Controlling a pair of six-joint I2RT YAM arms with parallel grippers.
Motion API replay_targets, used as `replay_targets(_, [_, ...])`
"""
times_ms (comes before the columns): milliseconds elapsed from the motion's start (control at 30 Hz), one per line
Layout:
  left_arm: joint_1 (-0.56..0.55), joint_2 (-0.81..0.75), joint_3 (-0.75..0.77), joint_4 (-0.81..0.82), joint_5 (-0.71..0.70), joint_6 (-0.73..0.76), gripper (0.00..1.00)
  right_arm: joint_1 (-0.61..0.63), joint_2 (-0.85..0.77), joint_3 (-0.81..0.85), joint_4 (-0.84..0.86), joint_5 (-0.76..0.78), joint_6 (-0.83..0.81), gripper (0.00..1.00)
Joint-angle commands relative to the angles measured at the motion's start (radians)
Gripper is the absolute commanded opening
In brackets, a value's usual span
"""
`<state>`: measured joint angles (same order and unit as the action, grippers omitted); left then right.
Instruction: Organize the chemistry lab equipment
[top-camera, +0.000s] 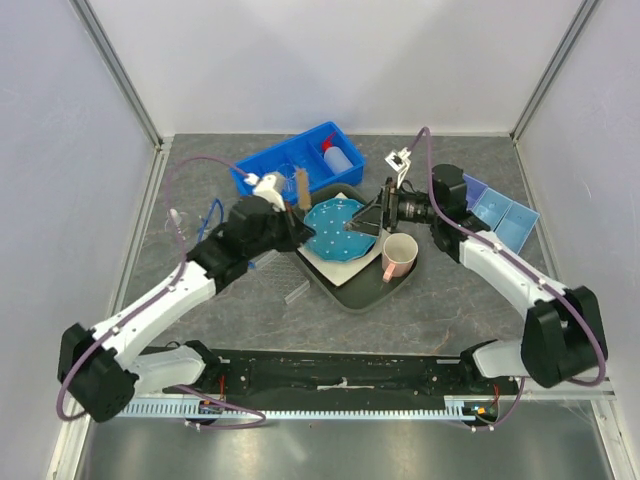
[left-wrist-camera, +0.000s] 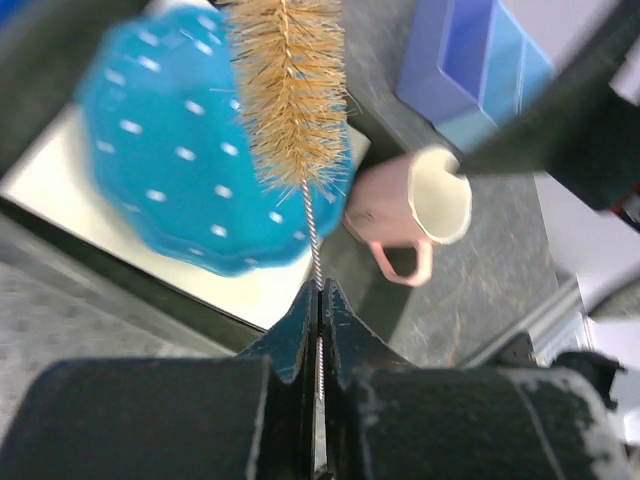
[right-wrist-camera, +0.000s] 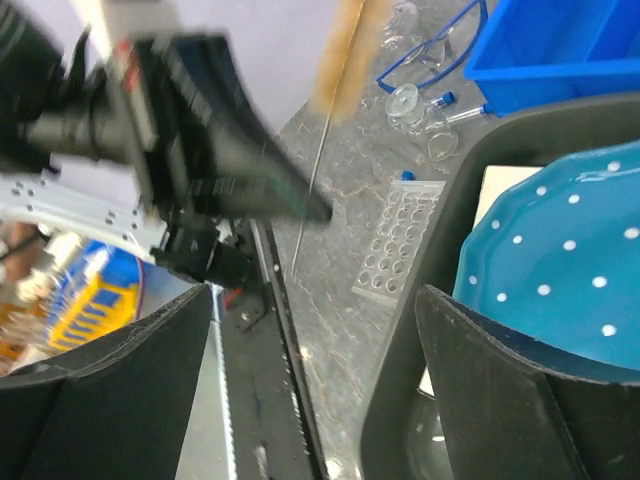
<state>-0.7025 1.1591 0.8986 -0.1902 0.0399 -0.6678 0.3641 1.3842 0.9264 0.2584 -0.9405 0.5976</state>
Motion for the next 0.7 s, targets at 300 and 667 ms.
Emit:
replay_targets(300, [0.541, 0.310, 0.356, -0.282, 0.302, 0.161, 0.02, -0.182, -0.215, -0.080, -0.045, -0.153, -0.352, 0.92])
replay_targets(667, [0.601, 0.703, 0.694, -0.433, 0.388, 0.194, 0.02, -0.182, -0.232, -0.090, -0.031, -0.161, -0.349, 0.93])
